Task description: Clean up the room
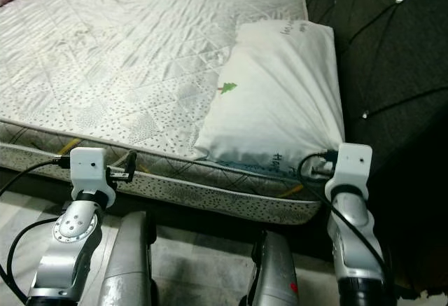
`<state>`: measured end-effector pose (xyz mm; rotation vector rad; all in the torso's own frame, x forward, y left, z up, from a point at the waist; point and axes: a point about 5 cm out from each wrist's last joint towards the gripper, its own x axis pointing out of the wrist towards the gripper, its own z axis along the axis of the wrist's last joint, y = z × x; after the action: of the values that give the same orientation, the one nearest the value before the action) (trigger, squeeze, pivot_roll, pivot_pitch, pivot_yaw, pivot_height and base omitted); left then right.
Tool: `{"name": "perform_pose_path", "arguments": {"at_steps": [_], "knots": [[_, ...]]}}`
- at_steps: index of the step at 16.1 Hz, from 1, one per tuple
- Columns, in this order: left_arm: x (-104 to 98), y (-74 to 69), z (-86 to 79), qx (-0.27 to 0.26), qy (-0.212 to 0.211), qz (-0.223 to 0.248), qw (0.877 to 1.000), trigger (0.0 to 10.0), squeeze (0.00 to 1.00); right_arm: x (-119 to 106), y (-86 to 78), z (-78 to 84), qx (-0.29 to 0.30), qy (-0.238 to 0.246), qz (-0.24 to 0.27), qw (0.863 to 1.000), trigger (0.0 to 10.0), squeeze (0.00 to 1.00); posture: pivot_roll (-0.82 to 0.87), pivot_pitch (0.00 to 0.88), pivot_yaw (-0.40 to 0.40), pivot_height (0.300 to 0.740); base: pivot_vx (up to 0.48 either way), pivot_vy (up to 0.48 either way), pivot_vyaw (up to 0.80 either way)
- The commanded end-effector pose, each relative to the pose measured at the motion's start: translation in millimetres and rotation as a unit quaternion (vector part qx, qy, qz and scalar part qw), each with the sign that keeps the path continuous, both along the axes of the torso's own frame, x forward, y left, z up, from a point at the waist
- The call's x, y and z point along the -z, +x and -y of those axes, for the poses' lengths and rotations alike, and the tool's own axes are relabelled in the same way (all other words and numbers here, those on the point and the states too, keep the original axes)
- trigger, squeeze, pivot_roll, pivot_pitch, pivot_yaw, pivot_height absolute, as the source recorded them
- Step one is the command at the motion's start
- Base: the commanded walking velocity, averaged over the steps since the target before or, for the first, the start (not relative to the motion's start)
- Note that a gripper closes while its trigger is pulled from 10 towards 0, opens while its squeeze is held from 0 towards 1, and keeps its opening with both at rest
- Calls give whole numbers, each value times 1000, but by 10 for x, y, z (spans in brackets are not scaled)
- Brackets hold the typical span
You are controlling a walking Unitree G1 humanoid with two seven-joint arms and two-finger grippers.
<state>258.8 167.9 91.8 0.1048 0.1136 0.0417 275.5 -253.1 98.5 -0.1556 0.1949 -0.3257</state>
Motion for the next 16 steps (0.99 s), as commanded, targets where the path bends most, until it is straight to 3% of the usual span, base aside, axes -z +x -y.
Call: {"name": "perform_pose_path", "arguments": {"at_steps": [1,6,10,11,12,13,16], "knots": [[13,-6,-40,-5,11,-4,1000,10000,0,8,9,85,20,-7,-8,1000,0,0,104,0,-70,512,0,0,0],[17,-23,-45,-13,12,-4,1000,10000,0,-447,577,235,35,3,55,998,0,0,119,0,-80,512,0,0,0],[16,-30,-54,-15,13,-4,1000,10000,0,-392,670,82,8,20,52,998,0,0,126,0,-82,512,0,0,0],[14,-31,-56,-16,13,-4,1000,10000,0,-316,651,22,-2,24,42,999,1608,0,126,0,-82,512,0,0,0],[14,-32,-58,-15,14,-4,1000,10000,0,-249,620,-25,-7,30,33,999,10000,0,124,0,-76,512,0,0,0],[13,-35,-60,-14,15,-5,1000,10000,0,-174,574,-68,-14,40,26,999,10000,1000,123,0,-74,512,0,0,0],[14,-24,-52,-12,15,-6,1000,10000,0,-114,512,-88,-20,33,20,999,10000,1000,118,0,-71,512,0,0,0]]}}
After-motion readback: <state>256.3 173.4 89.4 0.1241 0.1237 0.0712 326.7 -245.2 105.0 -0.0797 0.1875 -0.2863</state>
